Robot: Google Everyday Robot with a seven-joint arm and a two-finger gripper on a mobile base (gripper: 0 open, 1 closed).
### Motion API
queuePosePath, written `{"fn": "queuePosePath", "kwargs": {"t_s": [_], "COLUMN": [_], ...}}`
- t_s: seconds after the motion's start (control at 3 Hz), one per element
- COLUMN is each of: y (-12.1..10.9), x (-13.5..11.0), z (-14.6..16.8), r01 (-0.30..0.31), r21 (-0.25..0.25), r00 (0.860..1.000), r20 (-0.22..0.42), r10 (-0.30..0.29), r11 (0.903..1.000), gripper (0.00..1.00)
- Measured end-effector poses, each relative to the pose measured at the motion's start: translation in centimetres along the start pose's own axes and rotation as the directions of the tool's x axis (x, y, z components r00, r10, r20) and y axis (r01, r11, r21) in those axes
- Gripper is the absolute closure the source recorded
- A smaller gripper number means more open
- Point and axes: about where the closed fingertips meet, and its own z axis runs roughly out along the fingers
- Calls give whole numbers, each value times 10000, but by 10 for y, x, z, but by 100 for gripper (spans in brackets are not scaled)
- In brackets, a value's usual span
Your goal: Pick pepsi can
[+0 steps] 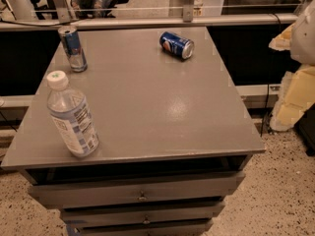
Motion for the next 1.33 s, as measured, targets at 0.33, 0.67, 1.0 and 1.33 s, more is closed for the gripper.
{"fn": "queuePosePath", "kwargs": {"t_s": [0.33, 0.67, 1.0, 1.33], "y": [-4, -29, -81, -136], "x": [-4, -15, -45, -91], "z": [0, 23, 56, 86], "r01": [38, 25, -332, -920], "r21": [179, 538, 1058, 1442], "r00": [10000, 9985, 9863, 9530], "r20": [74, 540, 1643, 2996], "r10": [-39, -54, 155, 452], "r11": [9998, 9985, 9938, 9853], "gripper": [0, 0, 0, 0]}}
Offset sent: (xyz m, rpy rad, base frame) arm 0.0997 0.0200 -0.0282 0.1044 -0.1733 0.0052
